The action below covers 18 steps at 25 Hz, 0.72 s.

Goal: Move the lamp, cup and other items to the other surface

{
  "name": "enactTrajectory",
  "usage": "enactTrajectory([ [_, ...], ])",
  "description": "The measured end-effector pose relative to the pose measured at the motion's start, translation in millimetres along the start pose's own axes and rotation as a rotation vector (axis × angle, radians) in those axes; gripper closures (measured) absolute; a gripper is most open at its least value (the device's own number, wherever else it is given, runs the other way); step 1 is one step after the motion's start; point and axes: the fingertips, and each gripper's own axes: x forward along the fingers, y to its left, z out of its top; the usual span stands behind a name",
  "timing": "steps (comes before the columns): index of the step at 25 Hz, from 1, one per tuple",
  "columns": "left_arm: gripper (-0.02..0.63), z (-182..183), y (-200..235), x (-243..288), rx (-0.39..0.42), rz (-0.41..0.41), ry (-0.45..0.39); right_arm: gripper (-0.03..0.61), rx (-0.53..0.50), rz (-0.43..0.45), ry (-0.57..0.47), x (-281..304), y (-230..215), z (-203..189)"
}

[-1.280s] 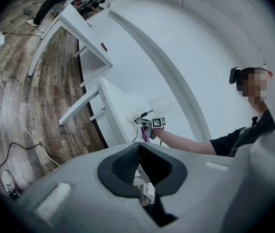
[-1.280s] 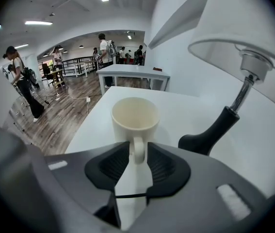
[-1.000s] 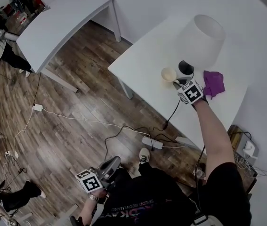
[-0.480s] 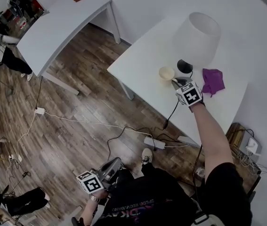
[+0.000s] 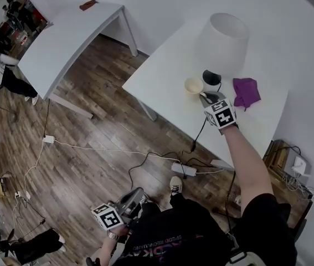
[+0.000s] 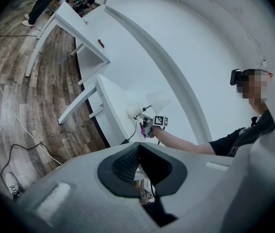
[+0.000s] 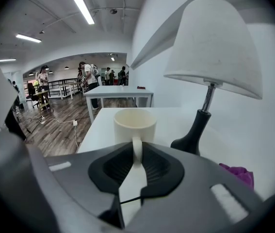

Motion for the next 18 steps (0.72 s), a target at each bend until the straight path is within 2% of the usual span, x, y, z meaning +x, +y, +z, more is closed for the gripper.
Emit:
enactTrajectory([
  [10,0.617,4,-3,1,0.019,-0.033,0.041,0.528,0.043,-0.026,-0.091,-37,8,16],
  [18,0.617,14,-2,-11,0.054,-0.093,0.101,0.528,0.1,-0.1,-0.148,-81,24,19],
])
